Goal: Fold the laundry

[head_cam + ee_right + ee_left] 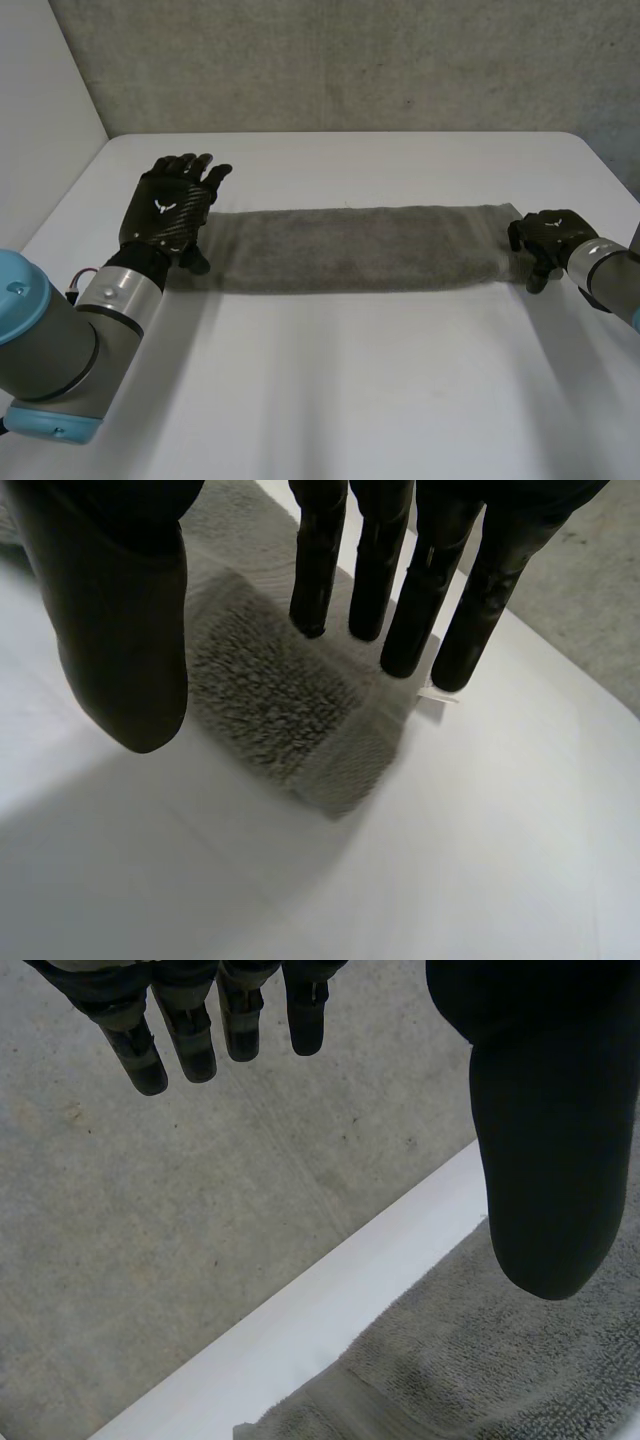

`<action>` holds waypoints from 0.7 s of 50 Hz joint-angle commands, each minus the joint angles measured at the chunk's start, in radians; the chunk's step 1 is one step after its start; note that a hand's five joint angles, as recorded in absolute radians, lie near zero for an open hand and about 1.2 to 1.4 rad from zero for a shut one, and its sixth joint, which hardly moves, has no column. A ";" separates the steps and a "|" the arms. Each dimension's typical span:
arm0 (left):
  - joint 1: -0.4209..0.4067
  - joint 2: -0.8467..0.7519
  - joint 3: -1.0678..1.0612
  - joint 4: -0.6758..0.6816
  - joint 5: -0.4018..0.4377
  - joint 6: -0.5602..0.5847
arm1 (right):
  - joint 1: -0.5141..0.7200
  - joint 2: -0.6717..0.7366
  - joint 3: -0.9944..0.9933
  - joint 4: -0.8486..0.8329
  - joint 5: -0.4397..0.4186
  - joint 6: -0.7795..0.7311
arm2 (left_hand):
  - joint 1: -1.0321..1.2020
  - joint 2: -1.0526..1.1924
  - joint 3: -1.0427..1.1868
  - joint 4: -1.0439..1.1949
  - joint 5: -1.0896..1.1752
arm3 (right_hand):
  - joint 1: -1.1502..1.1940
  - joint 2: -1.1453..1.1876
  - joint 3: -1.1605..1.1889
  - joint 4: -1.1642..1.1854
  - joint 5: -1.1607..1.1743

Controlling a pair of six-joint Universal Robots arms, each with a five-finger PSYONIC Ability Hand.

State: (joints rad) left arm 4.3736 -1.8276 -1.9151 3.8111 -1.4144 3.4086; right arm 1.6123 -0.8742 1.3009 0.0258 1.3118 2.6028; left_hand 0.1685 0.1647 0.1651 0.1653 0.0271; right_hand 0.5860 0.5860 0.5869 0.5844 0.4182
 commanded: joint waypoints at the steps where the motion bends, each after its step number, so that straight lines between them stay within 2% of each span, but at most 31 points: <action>1: 0.001 -0.006 0.001 -0.004 0.000 -0.003 | -0.014 0.056 -0.037 -0.081 0.006 -0.001 | 0.006 0.010 0.009 0.009 -0.027 | 0.188 0.188 0.187 0.190 0.182; 2: 0.003 -0.006 -0.001 -0.002 0.000 -0.003 | -0.014 0.057 -0.037 -0.081 0.006 -0.001 | 0.006 0.010 0.009 0.009 -0.027 | 0.189 0.189 0.188 0.190 0.182; 3: 0.003 -0.004 -0.002 -0.004 0.000 -0.003 | -0.014 0.067 -0.049 -0.081 0.006 -0.001 | 0.006 0.010 0.009 0.009 -0.027 | 0.337 0.337 0.336 0.339 0.330; 4: 0.003 -0.004 -0.002 -0.004 0.000 -0.003 | -0.014 0.067 -0.049 -0.081 0.006 -0.001 | 0.006 0.010 0.009 0.009 -0.027 | 0.339 0.339 0.338 0.340 0.332; 6: 0.003 -0.002 -0.007 -0.002 0.000 -0.003 | -0.020 0.080 -0.068 -0.081 0.010 0.000 | 0.006 0.010 0.009 0.009 -0.027 | 0.739 0.739 0.738 0.740 0.732; 8: 0.003 -0.001 -0.009 -0.002 0.000 -0.003 | -0.029 0.081 -0.074 -0.081 0.012 0.000 | 0.006 0.010 0.009 0.009 -0.027 | 0.810 0.810 0.809 0.811 0.803; 13: 0.003 0.002 -0.012 -0.002 0.000 -0.003 | -0.063 0.072 -0.091 -0.075 0.041 -0.003 | 0.006 0.010 0.009 0.009 -0.027 | 0.810 0.810 0.809 0.812 0.804; 19: 0.006 0.008 -0.015 -0.004 -0.001 -0.005 | -0.160 0.035 -0.115 -0.060 0.098 -0.030 | 0.006 0.010 0.009 0.009 -0.027 | 0.810 0.810 0.809 0.812 0.804; 25: 0.014 0.011 -0.015 -0.005 -0.001 -0.006 | -0.239 -0.015 -0.175 -0.023 0.148 -0.162 | 0.006 0.010 0.009 0.009 -0.027 | 0.810 0.810 0.809 0.812 0.804; 29: 0.015 0.011 -0.015 -0.007 -0.003 -0.006 | -0.224 -0.054 -0.229 -0.007 0.150 -0.161 | 0.006 0.010 0.009 0.009 -0.027 | 0.810 0.810 0.809 0.812 0.804; 31: 0.015 0.011 -0.013 -0.007 -0.003 -0.006 | -0.140 -0.095 -0.279 -0.004 0.152 -0.119 | 0.006 0.010 0.009 0.009 -0.027 | 0.810 0.810 0.809 0.812 0.804; 32: 0.015 0.011 -0.013 -0.007 -0.003 -0.006 | -0.140 -0.095 -0.279 -0.004 0.152 -0.119 | 0.006 0.010 0.009 0.009 -0.027 | 0.810 0.810 0.809 0.812 0.804; 34: 0.015 0.011 -0.013 -0.007 -0.005 -0.008 | 0.024 -0.101 -0.317 -0.006 0.145 -0.104 | 0.006 0.010 0.009 0.009 -0.027 | 0.810 0.810 0.809 0.812 0.804; 35: 0.015 0.011 -0.013 -0.007 -0.005 -0.008 | 0.024 -0.101 -0.318 -0.006 0.145 -0.104 | 0.006 0.010 0.009 0.009 -0.027 | 0.810 0.810 0.809 0.812 0.804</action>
State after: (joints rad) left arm 4.3885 -1.8161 -1.9292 3.8044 -1.4173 3.4019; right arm 1.4369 -0.9460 1.0494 0.0188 1.4643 2.4613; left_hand 0.1684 0.1647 0.1651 0.1652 0.0271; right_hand 1.3181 1.3238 1.3415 1.3421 1.1548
